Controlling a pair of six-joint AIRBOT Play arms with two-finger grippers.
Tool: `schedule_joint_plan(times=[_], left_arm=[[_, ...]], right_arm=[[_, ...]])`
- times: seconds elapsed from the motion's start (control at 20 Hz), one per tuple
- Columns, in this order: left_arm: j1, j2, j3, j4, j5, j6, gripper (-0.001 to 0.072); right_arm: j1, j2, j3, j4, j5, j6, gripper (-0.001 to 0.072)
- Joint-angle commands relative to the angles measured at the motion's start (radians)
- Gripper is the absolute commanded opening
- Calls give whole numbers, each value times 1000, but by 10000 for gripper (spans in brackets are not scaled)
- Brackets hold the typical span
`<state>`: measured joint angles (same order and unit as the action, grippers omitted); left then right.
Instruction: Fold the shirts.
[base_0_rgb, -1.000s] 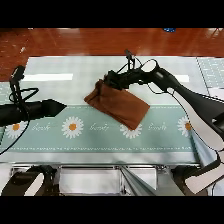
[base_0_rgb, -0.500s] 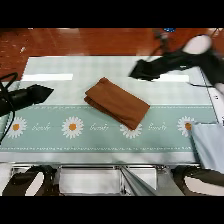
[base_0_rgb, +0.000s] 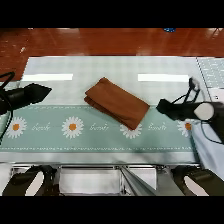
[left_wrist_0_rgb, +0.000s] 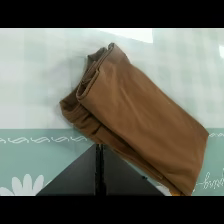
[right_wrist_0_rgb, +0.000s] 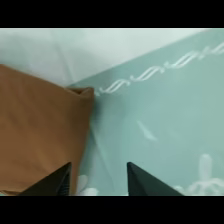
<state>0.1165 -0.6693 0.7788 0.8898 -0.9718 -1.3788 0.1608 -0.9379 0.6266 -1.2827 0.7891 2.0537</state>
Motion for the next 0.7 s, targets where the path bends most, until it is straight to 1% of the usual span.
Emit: schedule_joint_plan(times=[0.0,0.05,0.1,0.15,0.25,0.35,0.4,0.45,0.55,0.6,0.65], left_arm=[[1,-8,-4,0,-41,6,18],[1,-12,-4,0,-51,6,18],[1,-15,-4,0,-58,6,18],[1,-19,-4,0,-60,6,18],[1,-28,-4,0,-60,6,18],[1,-39,-4,0,-59,6,18],[1,-47,-4,0,-58,6,18],[1,-54,-4,0,-58,6,18],[1,-67,-4,0,-58,6,18],[1,-72,-4,0,-57,6,18],[1,-75,-4,0,-58,6,18]], right_arm=[[-1,-132,-106,403,-225,-230,417],[-1,-193,-100,539,-210,-366,417],[-1,-246,-95,661,-186,-475,417],[-1,-293,-94,770,-163,-562,417],[-1,-373,-93,914,-122,-673,416],[-1,-428,-85,1004,-97,-754,407],[-1,-450,-64,1025,-73,-786,397],[-1,-473,-27,1021,-42,-798,312],[21,-508,71,1011,11,-848,65],[43,-523,130,1002,25,-861,32],[69,-538,200,983,37,-860,31]])
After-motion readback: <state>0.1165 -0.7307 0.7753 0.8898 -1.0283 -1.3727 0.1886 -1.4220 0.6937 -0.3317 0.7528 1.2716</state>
